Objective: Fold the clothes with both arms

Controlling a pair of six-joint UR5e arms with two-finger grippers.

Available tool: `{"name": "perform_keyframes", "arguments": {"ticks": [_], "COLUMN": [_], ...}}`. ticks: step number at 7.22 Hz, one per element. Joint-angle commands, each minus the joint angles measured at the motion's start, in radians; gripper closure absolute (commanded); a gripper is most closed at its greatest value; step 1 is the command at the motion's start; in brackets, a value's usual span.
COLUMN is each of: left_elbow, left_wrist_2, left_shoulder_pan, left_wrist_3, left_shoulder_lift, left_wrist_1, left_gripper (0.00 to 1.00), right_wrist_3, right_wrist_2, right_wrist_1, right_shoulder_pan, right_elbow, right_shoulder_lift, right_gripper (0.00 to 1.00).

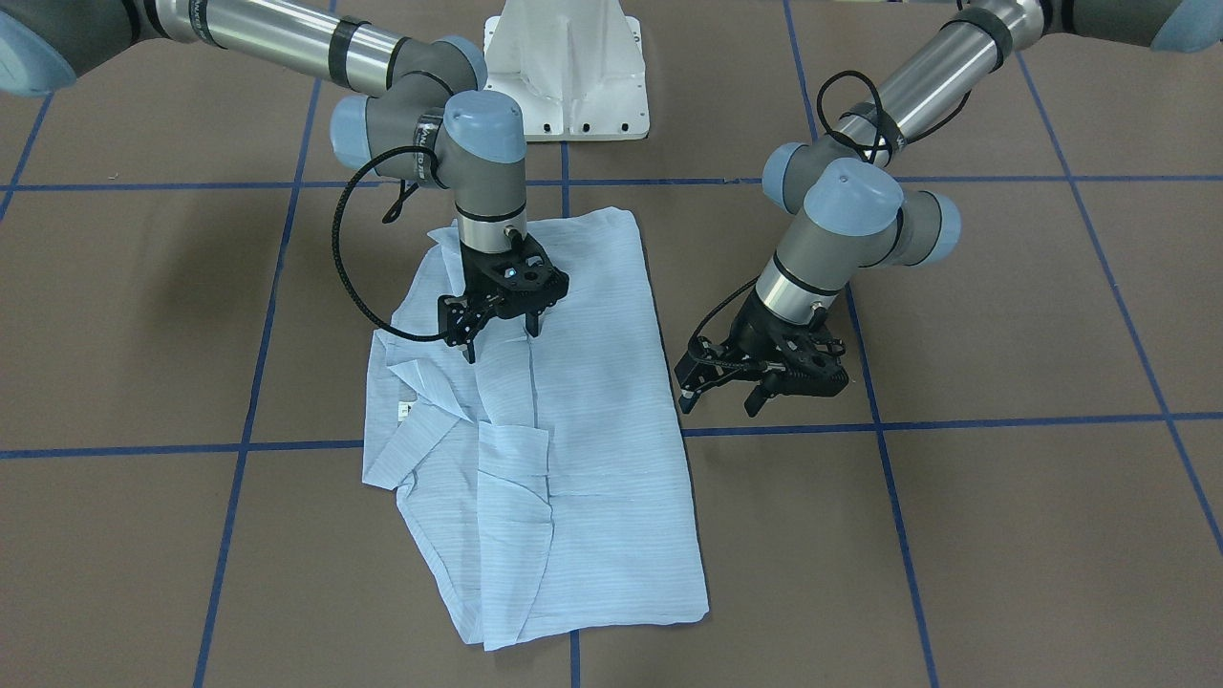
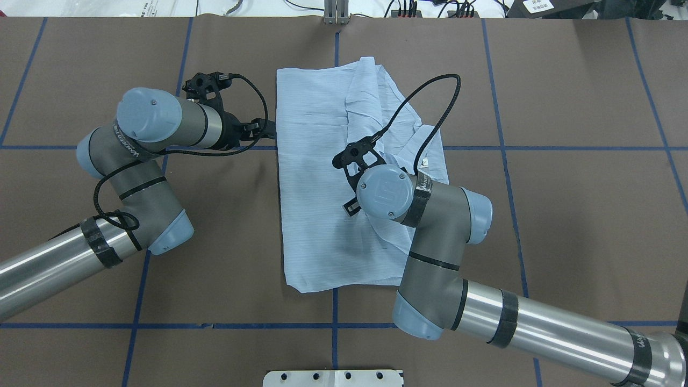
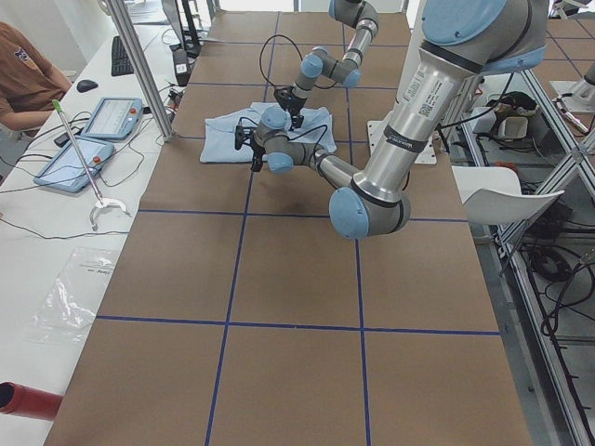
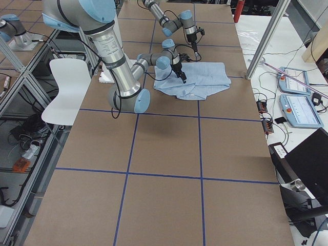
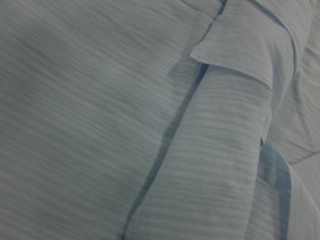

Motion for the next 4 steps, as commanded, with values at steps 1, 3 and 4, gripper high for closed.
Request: {"name": "perform_keyframes", "arguments": {"ticks": [1,3,4], "left_elbow": [-0.006,-0.004,-0.004], "left_wrist_2": [-0.004,-0.004,-0.004], "left_shoulder_pan": [0.0,0.0,0.0], "left_wrist_3": [0.001,0.001,0.001], "left_shoulder_lift": [-0.001,-0.001,-0.003], "left_wrist_1": [0.001,0.001,0.001], "left_gripper": [0.0,0.0,0.0], "right_wrist_3": [0.0,-0.003,-0.006], "right_wrist_2": [0.0,0.001,0.003], "right_wrist_1": [-0.002,-0.005,-0.005], "right_shoulder_pan": [-0.003,-0.001,0.006], "right_elbow": [-0.006,-0.005,-0.003], "right_shoulder_lift": [-0.002,-0.004,-0.007], "right_gripper": [0.0,0.0,0.0]}}
